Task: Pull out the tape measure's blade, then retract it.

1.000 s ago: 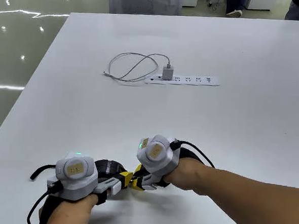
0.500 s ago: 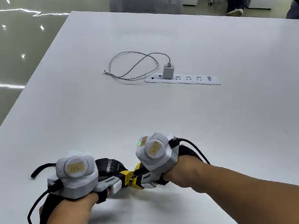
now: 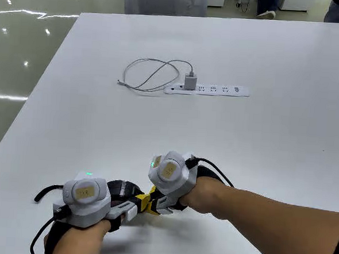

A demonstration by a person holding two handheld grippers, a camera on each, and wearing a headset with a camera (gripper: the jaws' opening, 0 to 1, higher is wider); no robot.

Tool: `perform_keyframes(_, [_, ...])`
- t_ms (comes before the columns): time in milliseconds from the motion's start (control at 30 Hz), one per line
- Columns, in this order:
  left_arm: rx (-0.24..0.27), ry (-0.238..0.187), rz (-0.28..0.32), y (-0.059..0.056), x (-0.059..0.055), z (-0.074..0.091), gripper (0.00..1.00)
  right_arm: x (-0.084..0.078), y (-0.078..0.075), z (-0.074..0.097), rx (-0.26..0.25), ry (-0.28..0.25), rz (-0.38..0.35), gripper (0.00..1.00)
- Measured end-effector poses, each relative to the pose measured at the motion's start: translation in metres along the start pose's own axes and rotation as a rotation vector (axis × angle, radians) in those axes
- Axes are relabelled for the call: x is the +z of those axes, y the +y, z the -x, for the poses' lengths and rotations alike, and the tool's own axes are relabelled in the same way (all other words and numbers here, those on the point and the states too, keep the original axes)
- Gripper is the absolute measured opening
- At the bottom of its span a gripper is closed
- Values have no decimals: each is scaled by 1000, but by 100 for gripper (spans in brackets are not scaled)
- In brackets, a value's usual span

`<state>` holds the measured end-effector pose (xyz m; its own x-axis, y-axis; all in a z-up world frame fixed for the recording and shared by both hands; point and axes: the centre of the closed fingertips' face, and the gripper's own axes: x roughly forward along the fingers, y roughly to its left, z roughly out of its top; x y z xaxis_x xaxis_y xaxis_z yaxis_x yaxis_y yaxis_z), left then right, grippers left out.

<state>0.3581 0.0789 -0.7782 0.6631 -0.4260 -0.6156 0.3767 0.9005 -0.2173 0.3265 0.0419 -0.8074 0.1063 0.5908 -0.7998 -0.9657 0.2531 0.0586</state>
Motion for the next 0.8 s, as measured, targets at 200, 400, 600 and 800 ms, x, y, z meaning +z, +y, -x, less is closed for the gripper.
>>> perform_keyframes(200, [4, -15, -3, 1, 2, -1, 64, 1, -1, 0, -4, -15, -11, 12])
perform_keyframes(400, [15, -28, -6, 1, 3, -1, 64, 1, 0, 0, -12, -17, -7, 12])
perform_keyframes(600, [14, -28, 4, 1, 3, 0, 65, -1, -3, 3, -25, -16, -9, 16])
perform_keyframes(800, [11, -18, -6, 1, 4, 2, 64, 1, -2, 11, -28, -29, 3, 17])
